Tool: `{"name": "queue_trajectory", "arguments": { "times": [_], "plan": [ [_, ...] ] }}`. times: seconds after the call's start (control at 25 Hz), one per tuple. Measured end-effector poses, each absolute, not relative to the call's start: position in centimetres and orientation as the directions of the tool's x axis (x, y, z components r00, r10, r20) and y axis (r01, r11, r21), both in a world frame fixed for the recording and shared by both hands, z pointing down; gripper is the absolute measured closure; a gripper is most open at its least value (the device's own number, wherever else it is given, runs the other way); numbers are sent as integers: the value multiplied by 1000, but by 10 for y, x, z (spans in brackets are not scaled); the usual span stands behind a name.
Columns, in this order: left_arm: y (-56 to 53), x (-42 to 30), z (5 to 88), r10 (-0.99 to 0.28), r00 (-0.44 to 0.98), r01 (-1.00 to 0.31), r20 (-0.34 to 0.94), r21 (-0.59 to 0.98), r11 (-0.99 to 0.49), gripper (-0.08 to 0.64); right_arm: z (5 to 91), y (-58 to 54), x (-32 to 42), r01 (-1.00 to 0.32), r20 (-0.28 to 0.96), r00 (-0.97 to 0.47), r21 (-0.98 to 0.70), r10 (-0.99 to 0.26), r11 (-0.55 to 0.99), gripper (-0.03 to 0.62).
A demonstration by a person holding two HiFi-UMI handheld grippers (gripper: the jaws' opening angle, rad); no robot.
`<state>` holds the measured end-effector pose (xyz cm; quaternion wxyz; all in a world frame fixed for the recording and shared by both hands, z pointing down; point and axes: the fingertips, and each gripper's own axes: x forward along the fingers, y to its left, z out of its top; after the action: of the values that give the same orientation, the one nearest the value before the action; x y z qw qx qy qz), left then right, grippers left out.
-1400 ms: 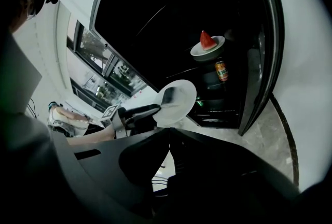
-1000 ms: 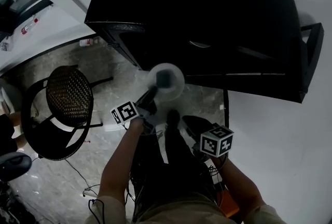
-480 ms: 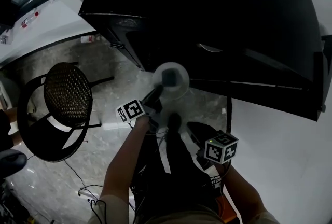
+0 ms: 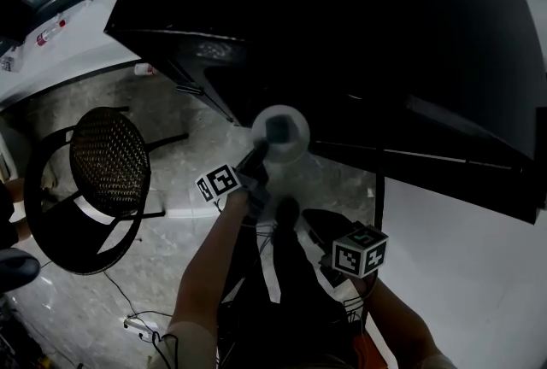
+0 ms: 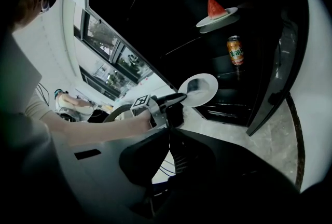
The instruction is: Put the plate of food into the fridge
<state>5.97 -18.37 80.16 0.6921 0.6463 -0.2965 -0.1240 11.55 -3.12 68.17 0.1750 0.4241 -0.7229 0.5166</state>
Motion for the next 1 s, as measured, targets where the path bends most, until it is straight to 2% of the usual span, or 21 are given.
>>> {"name": "queue_trajectory", "arguments": {
  "times": [0.64, 1.0],
  "plan": [
    [-190, 71, 845, -590, 745, -244, 312, 950, 194, 545, 712, -2, 126, -791, 722, -598, -602, -347, 112, 571],
    [-190, 68, 858, -630, 716, -202, 301, 953, 226, 545, 719, 1, 119, -782, 718, -612, -611, -331, 120, 571]
  ]
}}
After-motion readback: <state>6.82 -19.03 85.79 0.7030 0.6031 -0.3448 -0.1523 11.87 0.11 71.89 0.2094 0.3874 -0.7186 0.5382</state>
